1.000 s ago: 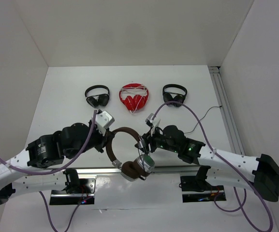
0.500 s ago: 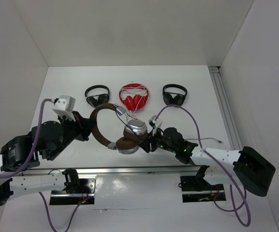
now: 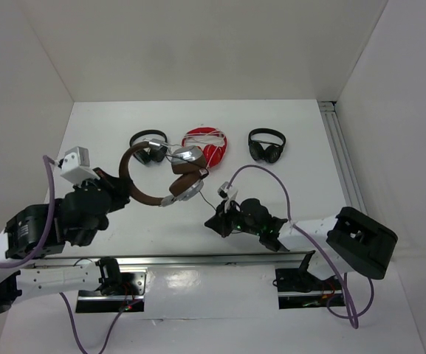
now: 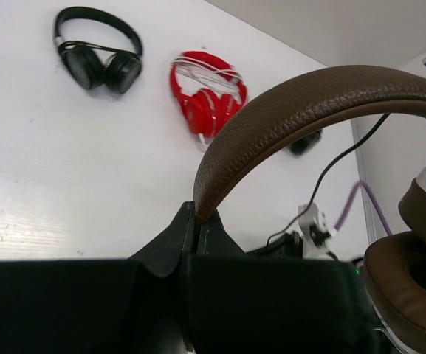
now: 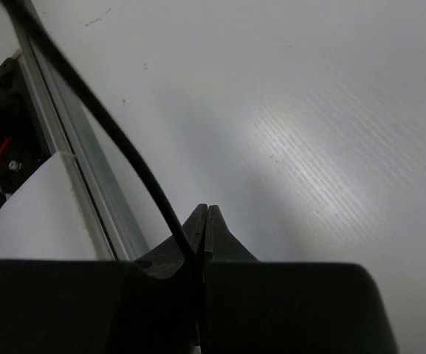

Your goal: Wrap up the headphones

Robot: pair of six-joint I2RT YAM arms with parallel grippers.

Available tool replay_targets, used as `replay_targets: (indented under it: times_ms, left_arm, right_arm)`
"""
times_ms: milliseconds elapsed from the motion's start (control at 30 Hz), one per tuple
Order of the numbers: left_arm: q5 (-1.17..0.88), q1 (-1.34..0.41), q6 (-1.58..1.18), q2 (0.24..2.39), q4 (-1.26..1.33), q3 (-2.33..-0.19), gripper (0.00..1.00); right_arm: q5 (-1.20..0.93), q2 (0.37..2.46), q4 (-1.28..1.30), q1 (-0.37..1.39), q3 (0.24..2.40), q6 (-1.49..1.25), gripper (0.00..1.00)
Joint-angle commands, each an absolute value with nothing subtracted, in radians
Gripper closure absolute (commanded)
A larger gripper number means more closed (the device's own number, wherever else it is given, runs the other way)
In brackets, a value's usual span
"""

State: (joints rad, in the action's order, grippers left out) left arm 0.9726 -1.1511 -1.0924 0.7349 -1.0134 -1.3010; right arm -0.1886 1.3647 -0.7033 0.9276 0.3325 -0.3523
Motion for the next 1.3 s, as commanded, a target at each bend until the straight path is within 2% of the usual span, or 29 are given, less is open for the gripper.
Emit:
replay_targets:
  times_ms: [0, 100, 300, 400, 500, 600, 767, 1033, 1133, 1267]
  left_arm:
    - [1.141, -1.155, -1.359, 0.788, -1.106, -1.356, 1.0]
    - [1.202, -1.155, -1.504, 0.85, -1.205, -1.385, 1.0]
    - [1.209, -1.069, -1.551, 0.948, -1.246, -1.43, 1.0]
    - [1.181, -0.979, -1.43, 1.001, -1.163, -1.43, 1.0]
    - [1.05, -0.8, -1.281, 1.049, -1.034, -1.41, 1.0]
    - [0.933, -0.694, -1.174, 1.06, -0.89, -1.329, 1.0]
    - [0.777, -0.6, -1.118, 1.074, -0.802, -1.262, 1.0]
    - [0.602, -0.497, -1.063, 1.092, -0.721, -1.194, 1.0]
    - [0.572, -0.486, -1.052, 1.092, -0.695, -1.164, 1.0]
    - [0.561, -0.427, -1.026, 1.092, -0.681, -1.131, 1.0]
  right_arm:
    - [-0.108, 1.361, -0.738, 0.983, 0.336, -0.353, 1.0]
    - [-0.016, 1.321, -0.663, 1.064, 0.336, -0.342, 1.0]
    - [0.098, 1.218, -0.52, 1.207, 0.357, -0.364, 1.0]
    - [0.158, 1.167, -0.416, 1.311, 0.408, -0.373, 1.0]
    - [0.224, 1.131, -0.298, 1.437, 0.46, -0.373, 1.0]
    - [0.253, 1.147, -0.194, 1.515, 0.561, -0.36, 1.0]
    - [0.293, 1.239, -0.065, 1.565, 0.687, -0.331, 1.0]
    - [0.354, 1.411, -0.015, 1.565, 0.821, -0.279, 1.0]
    - [0.35, 1.474, 0.02, 1.539, 0.891, -0.279, 1.0]
    - [0.336, 1.46, 0.02, 1.539, 0.923, -0.27, 1.0]
